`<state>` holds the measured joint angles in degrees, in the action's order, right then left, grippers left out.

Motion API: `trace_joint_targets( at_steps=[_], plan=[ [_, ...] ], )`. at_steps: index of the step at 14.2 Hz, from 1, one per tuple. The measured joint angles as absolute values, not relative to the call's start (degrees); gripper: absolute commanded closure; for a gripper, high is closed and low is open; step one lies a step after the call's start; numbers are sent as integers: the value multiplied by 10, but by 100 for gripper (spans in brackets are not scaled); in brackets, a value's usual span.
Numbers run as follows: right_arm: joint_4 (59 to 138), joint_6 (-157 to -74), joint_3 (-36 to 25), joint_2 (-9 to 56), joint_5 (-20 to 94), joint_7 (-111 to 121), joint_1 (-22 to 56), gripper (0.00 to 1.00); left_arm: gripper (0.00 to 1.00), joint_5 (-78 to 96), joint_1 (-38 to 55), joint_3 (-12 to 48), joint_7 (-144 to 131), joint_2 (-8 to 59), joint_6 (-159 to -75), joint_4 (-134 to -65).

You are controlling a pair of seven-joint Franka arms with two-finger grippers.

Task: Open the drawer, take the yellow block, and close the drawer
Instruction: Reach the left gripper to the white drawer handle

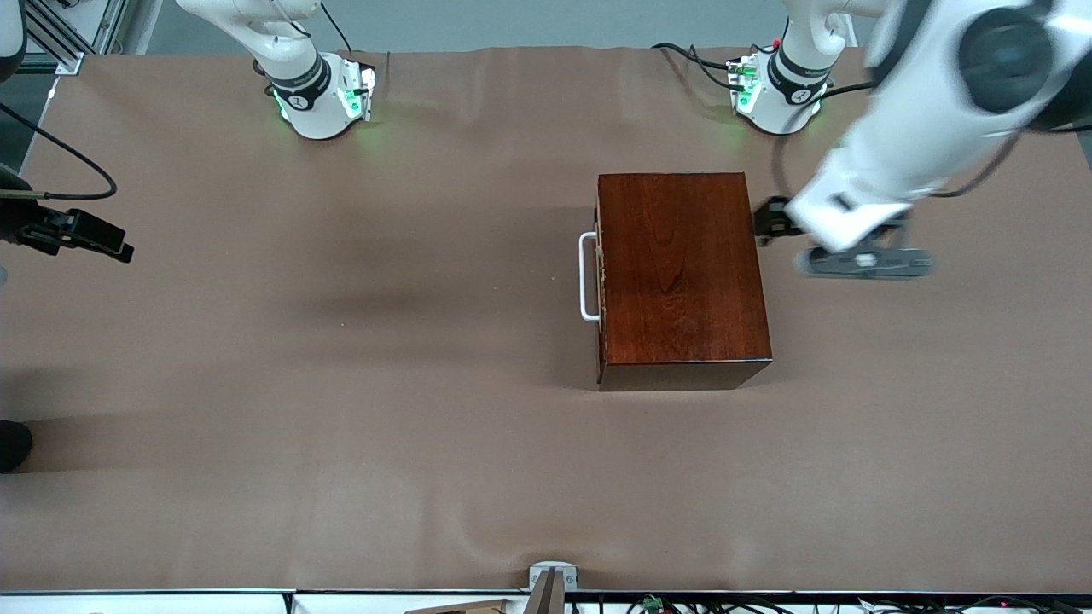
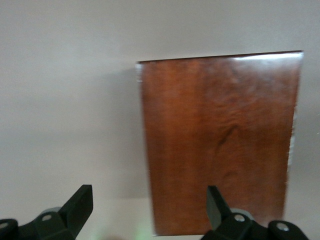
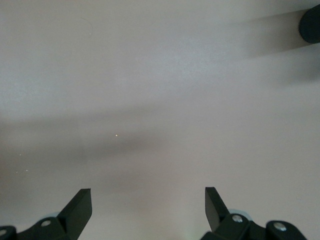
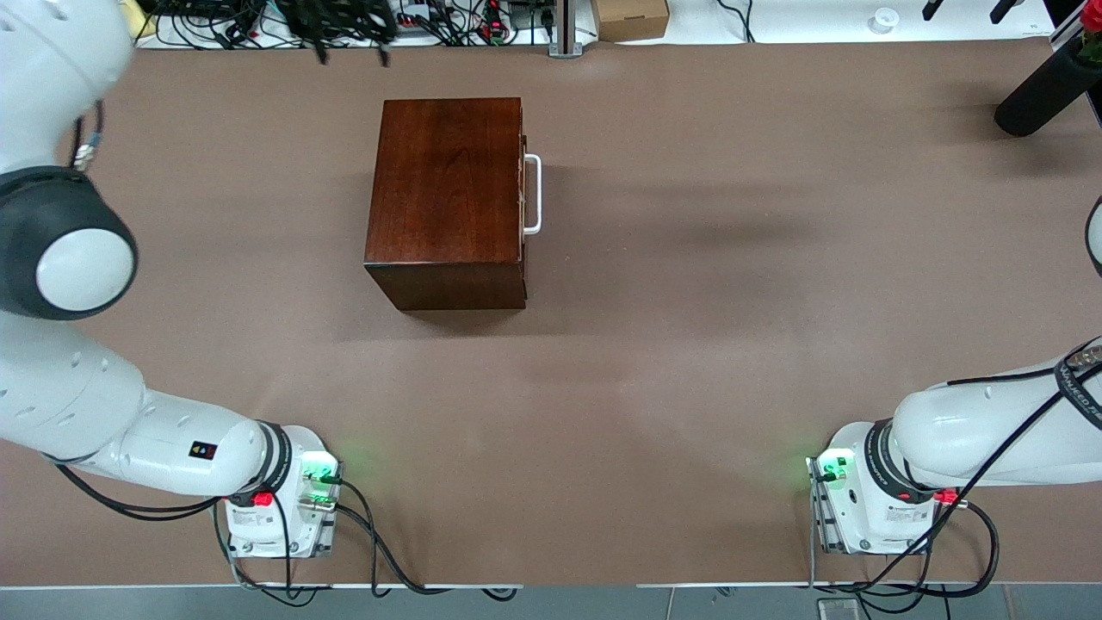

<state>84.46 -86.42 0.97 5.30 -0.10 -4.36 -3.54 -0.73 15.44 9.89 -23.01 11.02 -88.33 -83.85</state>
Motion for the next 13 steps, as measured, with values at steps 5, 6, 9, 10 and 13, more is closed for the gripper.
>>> trace_joint_targets(
  at_steps=[5, 6, 9, 10, 13],
  plan=[
    [845, -864, 10, 53, -1, -44, -35, 0, 0, -28, 285, 100, -405, 184, -940, -813],
    [845, -864, 10, 53, -1, -44, -35, 0, 0, -43, 314, 99, -444, 204, -955, -803],
    [845, -864, 10, 53, -1, -44, -35, 0, 0, -78, 392, 92, -540, 273, -1009, -767],
    [845, -864, 10, 53, -1, -44, -35, 0, 0, -92, 414, 86, -564, 294, -1032, -759],
    [845, -864, 10, 53, -1, -44, -35, 0, 0, -112, 471, 51, -600, 342, -1074, -747]
  ],
)
